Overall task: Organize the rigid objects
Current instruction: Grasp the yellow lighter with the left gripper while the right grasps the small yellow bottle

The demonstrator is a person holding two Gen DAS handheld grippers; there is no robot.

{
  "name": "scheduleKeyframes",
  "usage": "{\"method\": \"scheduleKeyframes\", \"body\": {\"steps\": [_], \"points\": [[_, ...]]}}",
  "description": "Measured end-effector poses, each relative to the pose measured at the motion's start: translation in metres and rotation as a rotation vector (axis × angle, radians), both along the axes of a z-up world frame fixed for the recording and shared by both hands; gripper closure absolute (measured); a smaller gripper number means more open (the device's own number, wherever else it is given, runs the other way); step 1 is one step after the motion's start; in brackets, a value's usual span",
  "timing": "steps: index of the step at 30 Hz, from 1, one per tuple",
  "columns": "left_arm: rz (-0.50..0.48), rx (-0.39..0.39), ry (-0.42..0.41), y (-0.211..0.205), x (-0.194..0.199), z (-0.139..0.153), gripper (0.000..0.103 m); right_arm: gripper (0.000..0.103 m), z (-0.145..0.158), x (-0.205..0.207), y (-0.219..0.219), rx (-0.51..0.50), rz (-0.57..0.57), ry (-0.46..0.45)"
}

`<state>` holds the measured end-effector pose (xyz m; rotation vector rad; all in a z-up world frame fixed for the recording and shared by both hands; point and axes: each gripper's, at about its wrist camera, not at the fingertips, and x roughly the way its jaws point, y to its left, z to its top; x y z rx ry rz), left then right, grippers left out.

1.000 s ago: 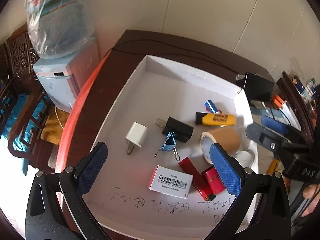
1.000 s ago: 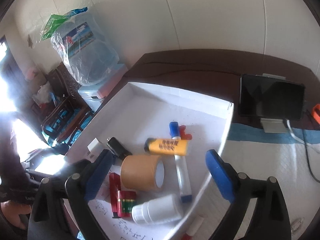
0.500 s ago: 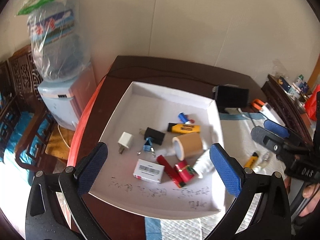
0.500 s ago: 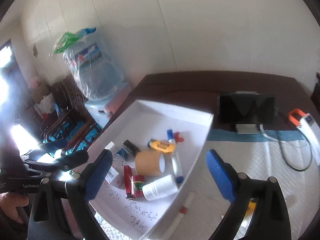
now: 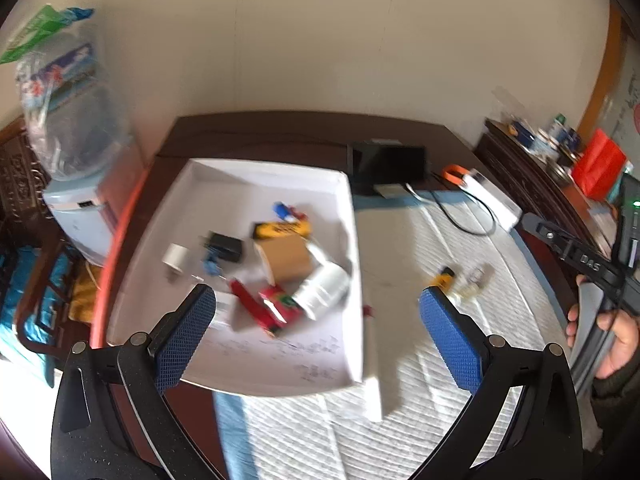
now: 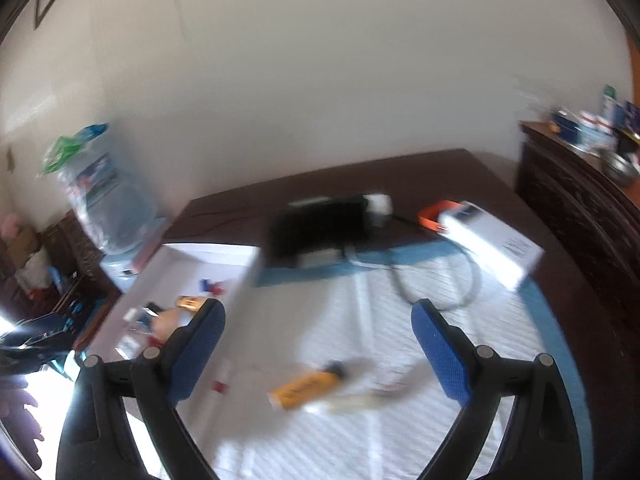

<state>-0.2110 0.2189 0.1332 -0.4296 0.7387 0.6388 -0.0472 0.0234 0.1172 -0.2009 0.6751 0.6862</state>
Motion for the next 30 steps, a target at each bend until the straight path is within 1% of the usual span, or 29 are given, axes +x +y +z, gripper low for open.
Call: {"method": "scheduleKeyframes", "body": {"steps": [2, 4, 6, 8, 10, 11, 12, 14, 16, 18, 19, 21, 23, 25, 26, 28, 30], "points": [[-0.016, -0.020, 0.004, -0.008, 0.010, -0.005, 0.000, 0.008, -0.011, 0.009, -0.012, -0.065, -0.005, 0.018], [-0.032, -0.040, 0.015, -0.016, 0.021, -0.011, 0.000, 0.008, -0.023, 0.013, -0.015, -0.121, 0.023, 0.042], [-0.039, -0.053, 0.035, -0.025, 0.031, -0.017, 0.000, 0.008, -0.044, 0.016, -0.014, -0.178, 0.069, 0.090], [-0.038, -0.069, 0.050, -0.030, 0.037, -0.022, 0.000, 0.008, -0.060, 0.016, -0.012, -0.215, 0.098, 0.125], [-0.027, -0.078, 0.069, -0.034, 0.041, -0.027, 0.000, 0.009, -0.074, 0.013, -0.005, -0.227, 0.140, 0.170], [-0.016, -0.083, 0.081, -0.036, 0.043, -0.030, 0.000, 0.010, -0.079, 0.010, -0.001, -0.229, 0.158, 0.176], [-0.007, -0.088, 0.087, -0.036, 0.044, -0.032, 0.000, 0.011, -0.082, 0.006, 0.003, -0.231, 0.176, 0.177], [0.011, -0.095, 0.100, -0.037, 0.045, -0.034, 0.000, 0.028, -0.090, 0.000, 0.016, -0.249, 0.212, 0.201], [0.031, -0.097, 0.119, -0.037, 0.046, -0.036, 0.000, 0.034, -0.101, 0.001, 0.023, -0.289, 0.205, 0.240], [0.046, -0.098, 0.129, -0.035, 0.046, -0.037, 0.000, 0.034, -0.109, 0.006, 0.022, -0.297, 0.179, 0.266], [0.054, -0.100, 0.130, -0.034, 0.046, -0.038, 0.000, 0.034, -0.113, 0.011, 0.022, -0.304, 0.159, 0.270], [0.072, -0.108, 0.133, -0.032, 0.048, -0.040, 0.000, 0.034, -0.114, 0.015, 0.025, -0.303, 0.158, 0.251], [0.076, -0.115, 0.139, -0.029, 0.052, -0.042, 0.000, 0.033, -0.115, 0.017, 0.031, -0.304, 0.173, 0.239], [0.064, -0.111, 0.148, -0.028, 0.061, -0.045, 0.000, 0.034, -0.118, 0.015, 0.038, -0.330, 0.201, 0.199], [0.046, -0.105, 0.152, -0.028, 0.068, -0.046, 0.000, 0.040, -0.118, 0.014, 0.040, -0.339, 0.210, 0.188], [0.004, -0.092, 0.168, -0.030, 0.082, -0.051, 0.000, 0.040, -0.118, 0.012, 0.038, -0.337, 0.239, 0.193], [-0.058, -0.085, 0.189, -0.032, 0.101, -0.059, 0.000, 0.040, -0.115, 0.014, 0.027, -0.317, 0.244, 0.215]]}}
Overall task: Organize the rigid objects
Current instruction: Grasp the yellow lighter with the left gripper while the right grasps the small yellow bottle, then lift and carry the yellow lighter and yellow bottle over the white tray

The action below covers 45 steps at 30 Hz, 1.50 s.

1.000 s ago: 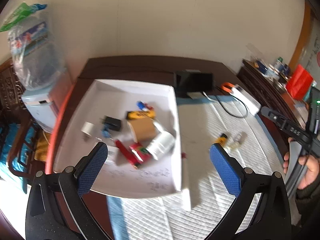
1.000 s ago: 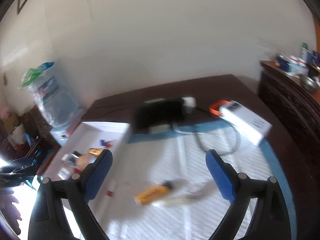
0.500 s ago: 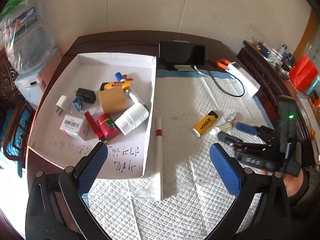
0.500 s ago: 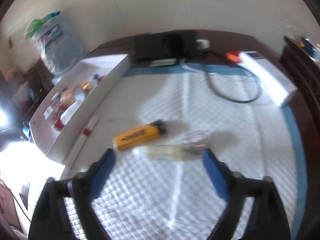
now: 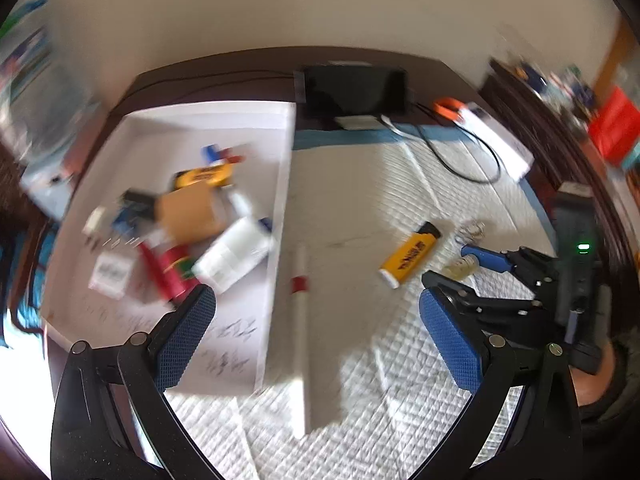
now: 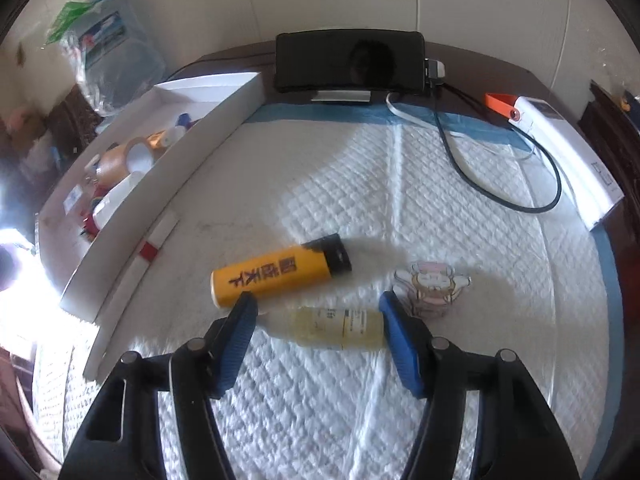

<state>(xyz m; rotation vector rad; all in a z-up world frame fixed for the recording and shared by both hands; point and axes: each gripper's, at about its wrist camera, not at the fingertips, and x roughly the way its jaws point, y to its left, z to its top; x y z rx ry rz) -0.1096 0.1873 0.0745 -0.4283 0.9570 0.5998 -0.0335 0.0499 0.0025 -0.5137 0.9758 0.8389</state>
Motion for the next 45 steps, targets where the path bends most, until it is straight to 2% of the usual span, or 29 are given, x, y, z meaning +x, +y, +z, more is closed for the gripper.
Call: {"method": "scheduleKeyframes", "body": {"steps": [5, 6, 7, 9, 10, 16, 18, 19, 20, 21, 25, 28, 31, 34, 40, 42, 45], "points": [[-0.146, -0.084, 0.059, -0.001, 0.049, -0.035, 0.001, 0.040, 0.016, 0.017, -0.044, 0.068, -0.086, 0.049], [-0.158, -0.094, 0.062, -0.001, 0.055, -0.041, 0.009, 0.040, 0.020, 0.021, -0.053, 0.081, -0.108, 0.055], [-0.170, -0.113, 0.067, 0.000, 0.063, -0.048, 0.027, 0.040, 0.023, 0.023, -0.060, 0.090, -0.124, 0.057], [-0.191, -0.145, 0.083, 0.004, 0.074, -0.060, 0.048, 0.040, 0.032, 0.029, -0.077, 0.118, -0.163, 0.058], [-0.202, -0.154, 0.092, 0.005, 0.079, -0.064, 0.050, 0.040, 0.036, 0.031, -0.084, 0.130, -0.172, 0.059], [-0.282, -0.098, 0.111, -0.006, 0.098, -0.065, 0.050, 0.040, 0.051, 0.035, -0.108, 0.181, -0.208, 0.060], [-0.307, -0.049, 0.135, -0.013, 0.102, -0.067, 0.050, 0.040, 0.053, 0.035, -0.109, 0.192, -0.214, 0.060], [-0.319, -0.016, 0.148, -0.017, 0.102, -0.068, 0.055, 0.040, 0.055, 0.035, -0.109, 0.197, -0.214, 0.061], [-0.331, 0.001, 0.140, -0.020, 0.100, -0.068, 0.064, 0.040, 0.056, 0.033, -0.109, 0.203, -0.210, 0.060], [-0.335, 0.001, 0.129, -0.021, 0.097, -0.067, 0.078, 0.040, 0.058, 0.030, -0.109, 0.210, -0.202, 0.059], [-0.315, 0.030, 0.119, -0.026, 0.088, -0.063, 0.080, 0.040, 0.069, 0.019, -0.103, 0.226, -0.165, 0.038], [-0.284, 0.049, 0.050, -0.030, 0.074, -0.040, 0.080, 0.040, 0.084, 0.012, -0.101, 0.247, -0.150, 0.008], [-0.240, 0.092, -0.049, -0.030, 0.051, 0.001, 0.080, 0.040, 0.106, 0.009, -0.098, 0.287, -0.143, -0.031], [-0.165, 0.134, -0.150, -0.024, 0.024, 0.047, 0.080, 0.040, 0.144, 0.004, -0.096, 0.365, -0.133, -0.099], [0.024, 0.323, -0.337, -0.020, -0.065, 0.152, 0.080, 0.040, 0.233, -0.025, -0.095, 0.586, -0.094, -0.242], [0.082, 0.397, -0.359, -0.021, -0.093, 0.174, 0.080, 0.040, 0.255, -0.038, -0.095, 0.653, -0.070, -0.276], [0.157, 0.437, -0.364, -0.016, -0.127, 0.185, 0.080, 0.040, 0.267, -0.051, -0.090, 0.700, -0.034, -0.268]]}}
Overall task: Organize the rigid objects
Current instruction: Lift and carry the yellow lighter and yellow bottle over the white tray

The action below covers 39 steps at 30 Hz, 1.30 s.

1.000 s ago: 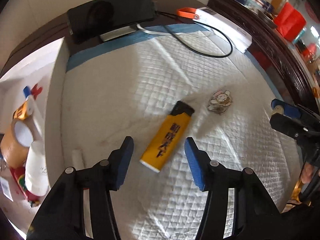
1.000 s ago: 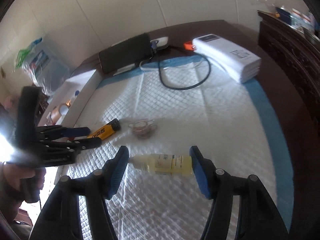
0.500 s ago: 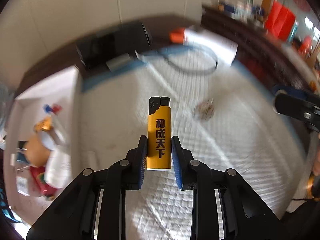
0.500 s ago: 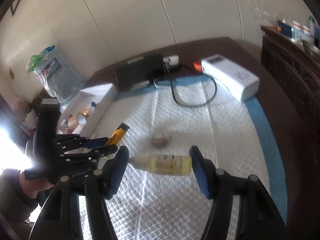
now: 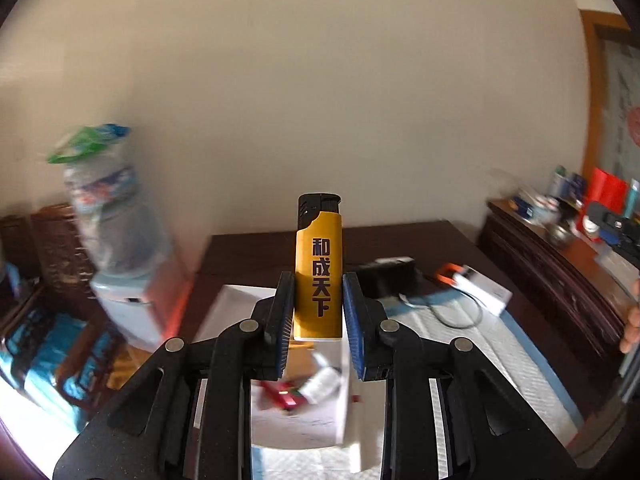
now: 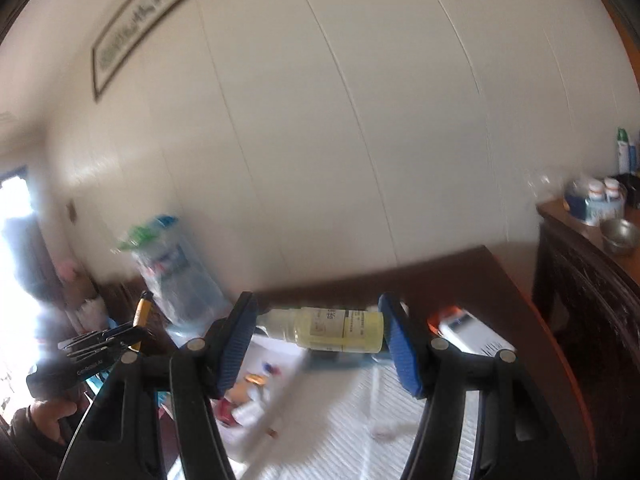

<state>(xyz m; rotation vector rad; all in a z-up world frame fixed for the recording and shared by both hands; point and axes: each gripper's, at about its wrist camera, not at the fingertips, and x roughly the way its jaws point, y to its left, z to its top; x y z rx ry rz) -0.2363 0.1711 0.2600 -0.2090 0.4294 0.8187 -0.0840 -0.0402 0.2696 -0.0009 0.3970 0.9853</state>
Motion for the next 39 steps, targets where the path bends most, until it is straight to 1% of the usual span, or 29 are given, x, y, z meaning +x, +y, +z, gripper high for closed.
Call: {"method": "scheduleKeyframes", "body": {"steps": [2, 5, 14, 24, 39], "points": [[0.044, -0.012, -0.008, 0.004, -0.019, -0.002, 0.080, 0.040, 0.001, -0.009, 0.011, 0.001, 0.031, -0.006], [0.081, -0.029, -0.012, 0.008, -0.038, -0.006, 0.080, 0.040, -0.003, -0.019, 0.027, -0.004, 0.069, -0.007], [0.109, -0.038, -0.017, 0.011, -0.071, -0.010, 0.080, 0.040, -0.010, -0.042, 0.054, -0.024, 0.135, -0.006], [0.094, -0.053, -0.019, 0.021, -0.082, -0.013, 0.080, 0.040, -0.013, -0.054, 0.063, -0.038, 0.146, 0.002], [0.092, -0.037, -0.025, 0.023, -0.089, -0.009, 0.080, 0.040, -0.014, -0.065, 0.072, -0.038, 0.152, -0.003]]}}
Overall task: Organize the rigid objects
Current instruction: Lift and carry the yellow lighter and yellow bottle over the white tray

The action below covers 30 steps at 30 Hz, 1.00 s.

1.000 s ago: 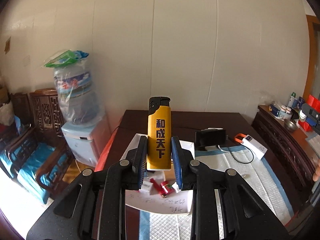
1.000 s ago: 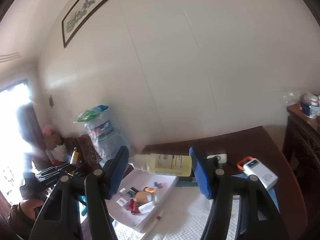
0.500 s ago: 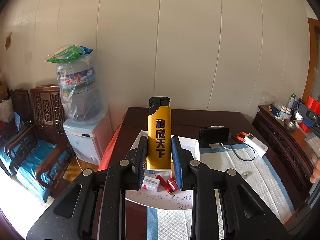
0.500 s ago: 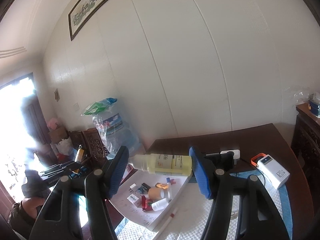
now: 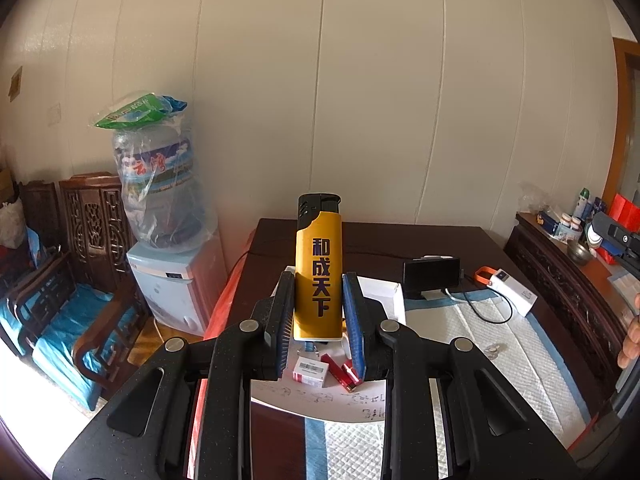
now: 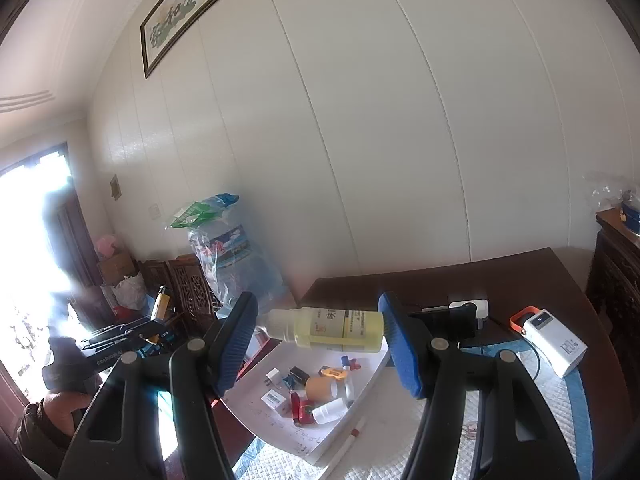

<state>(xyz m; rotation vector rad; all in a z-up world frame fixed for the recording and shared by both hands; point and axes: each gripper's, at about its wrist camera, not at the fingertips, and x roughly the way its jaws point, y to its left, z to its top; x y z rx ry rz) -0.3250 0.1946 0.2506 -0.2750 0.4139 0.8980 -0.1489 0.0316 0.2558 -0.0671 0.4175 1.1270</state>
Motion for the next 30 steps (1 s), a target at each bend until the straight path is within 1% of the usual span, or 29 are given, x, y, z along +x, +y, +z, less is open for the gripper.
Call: {"method": "scheduleKeyframes", "body": {"steps": [16, 24, 30], "points": [[0.013, -0.015, 0.003, 0.016, -0.010, -0.005, 0.080, 0.040, -0.009, -0.008, 0.030, -0.031, 0.028, 0.014], [0.013, -0.045, 0.006, 0.034, -0.009, -0.015, 0.080, 0.040, -0.020, -0.007, 0.052, -0.071, 0.052, 0.028], [0.005, -0.083, 0.019, 0.050, 0.000, -0.029, 0.080, 0.040, -0.031, 0.003, 0.066, -0.108, 0.057, 0.046]]}}
